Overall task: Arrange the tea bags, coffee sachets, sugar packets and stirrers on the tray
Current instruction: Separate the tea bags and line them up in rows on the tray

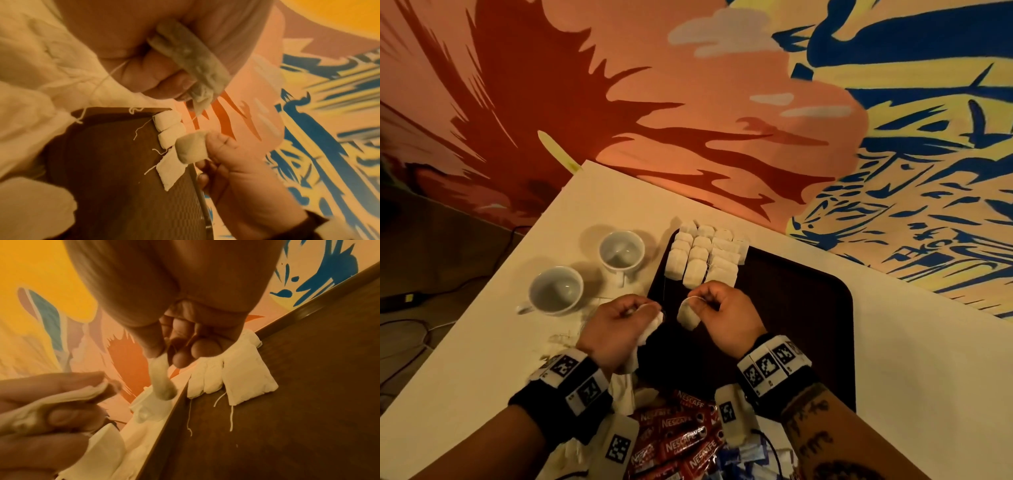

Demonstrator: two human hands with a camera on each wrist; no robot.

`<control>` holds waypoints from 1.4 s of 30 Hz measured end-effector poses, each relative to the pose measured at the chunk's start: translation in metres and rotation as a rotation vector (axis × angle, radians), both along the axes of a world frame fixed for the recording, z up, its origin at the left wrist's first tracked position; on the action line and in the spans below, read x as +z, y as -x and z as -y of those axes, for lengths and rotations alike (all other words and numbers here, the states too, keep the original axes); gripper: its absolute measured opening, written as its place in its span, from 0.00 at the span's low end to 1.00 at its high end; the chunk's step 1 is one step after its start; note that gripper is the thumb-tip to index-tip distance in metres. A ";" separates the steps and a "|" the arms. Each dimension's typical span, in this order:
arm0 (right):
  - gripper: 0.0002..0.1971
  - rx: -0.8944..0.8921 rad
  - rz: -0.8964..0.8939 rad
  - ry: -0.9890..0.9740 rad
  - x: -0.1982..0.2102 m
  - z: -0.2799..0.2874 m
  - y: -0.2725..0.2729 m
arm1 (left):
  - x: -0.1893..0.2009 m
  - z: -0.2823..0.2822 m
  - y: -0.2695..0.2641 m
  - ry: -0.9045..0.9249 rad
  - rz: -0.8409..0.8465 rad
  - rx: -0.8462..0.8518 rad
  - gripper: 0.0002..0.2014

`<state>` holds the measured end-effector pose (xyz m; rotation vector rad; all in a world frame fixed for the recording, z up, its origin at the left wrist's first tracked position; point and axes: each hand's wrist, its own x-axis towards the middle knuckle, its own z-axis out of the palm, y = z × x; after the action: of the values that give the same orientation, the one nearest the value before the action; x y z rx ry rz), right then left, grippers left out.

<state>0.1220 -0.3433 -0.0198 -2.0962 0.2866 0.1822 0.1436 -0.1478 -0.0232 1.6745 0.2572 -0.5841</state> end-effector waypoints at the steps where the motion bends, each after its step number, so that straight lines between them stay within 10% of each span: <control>1: 0.02 -0.008 -0.024 0.015 -0.003 0.001 -0.006 | -0.002 -0.003 -0.001 0.033 -0.018 0.036 0.05; 9: 0.02 0.219 -0.294 0.348 -0.030 0.003 -0.055 | -0.014 -0.016 -0.010 0.206 -0.225 0.148 0.05; 25: 0.10 0.286 -0.293 0.652 -0.038 0.017 -0.097 | -0.017 -0.004 -0.022 0.325 -0.175 0.161 0.07; 42: 0.10 0.011 -0.073 -0.091 0.028 -0.015 -0.009 | 0.006 0.026 -0.004 0.231 -0.019 0.069 0.07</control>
<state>0.1309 -0.3288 0.0082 -2.0042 0.3049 0.2732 0.1480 -0.1734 -0.0169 1.4322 0.2505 -0.5569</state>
